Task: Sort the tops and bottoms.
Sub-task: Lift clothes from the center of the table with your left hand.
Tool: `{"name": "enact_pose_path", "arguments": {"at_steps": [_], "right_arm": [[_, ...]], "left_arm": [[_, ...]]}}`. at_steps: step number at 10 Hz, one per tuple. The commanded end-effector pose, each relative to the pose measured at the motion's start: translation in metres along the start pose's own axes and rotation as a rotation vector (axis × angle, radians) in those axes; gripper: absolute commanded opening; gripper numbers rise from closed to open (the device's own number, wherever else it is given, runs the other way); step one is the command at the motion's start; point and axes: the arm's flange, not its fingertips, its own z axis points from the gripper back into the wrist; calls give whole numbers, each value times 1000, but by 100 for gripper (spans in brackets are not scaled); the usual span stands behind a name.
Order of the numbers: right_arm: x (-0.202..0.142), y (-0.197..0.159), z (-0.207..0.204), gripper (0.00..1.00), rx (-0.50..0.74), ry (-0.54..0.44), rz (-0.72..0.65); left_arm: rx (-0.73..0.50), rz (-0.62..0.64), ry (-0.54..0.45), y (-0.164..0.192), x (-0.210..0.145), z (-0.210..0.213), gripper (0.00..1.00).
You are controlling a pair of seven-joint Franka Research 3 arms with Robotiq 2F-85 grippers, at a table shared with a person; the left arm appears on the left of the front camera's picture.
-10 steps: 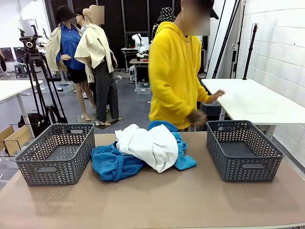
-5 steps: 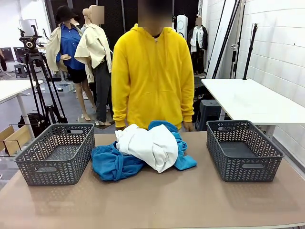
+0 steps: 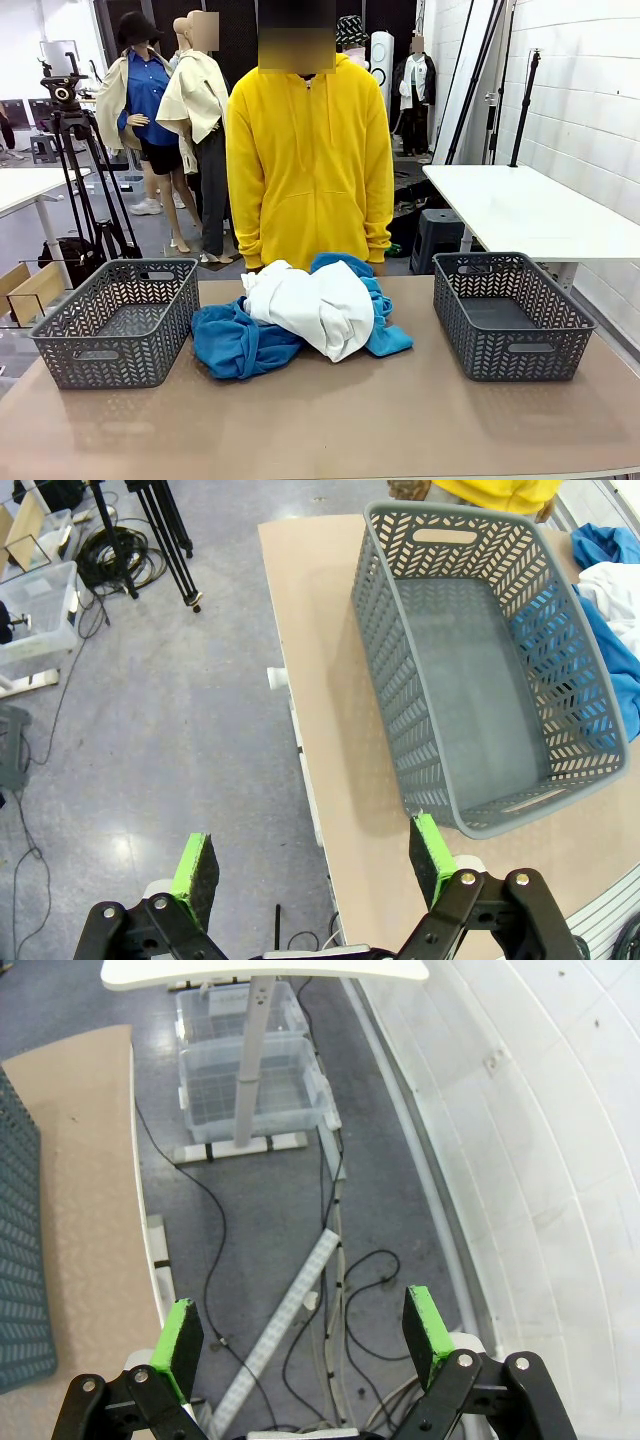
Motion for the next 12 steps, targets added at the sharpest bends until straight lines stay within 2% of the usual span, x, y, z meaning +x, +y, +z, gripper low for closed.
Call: {"name": "enact_pose_path", "arguments": {"at_steps": [1, 3, 4, 6, 8, 10, 12], "right_arm": [[-1, -2, 0, 100, 2, 2, -1], [-1, -2, 0, 100, 2, 2, -1], [-1, -2, 0, 100, 2, 2, -1], [-1, -2, 0, 100, 2, 2, -1], [-1, -2, 0, 100, 2, 2, -1], [-1, -2, 0, 100, 2, 2, -1], [-1, -2, 0, 100, 2, 2, -1]], "left_arm": [[16, -67, -41, -9, 18, 7, 100], [-98, -247, -153, -42, 68, 33, 100], [-152, -338, -175, -66, 89, 41, 100], [-313, -627, -190, -147, 127, 41, 100], [-425, -806, -167, -234, 143, 15, 100], [-509, -869, -160, -302, 153, -13, 100], [-590, -885, -117, -339, 141, -41, 100]]}}
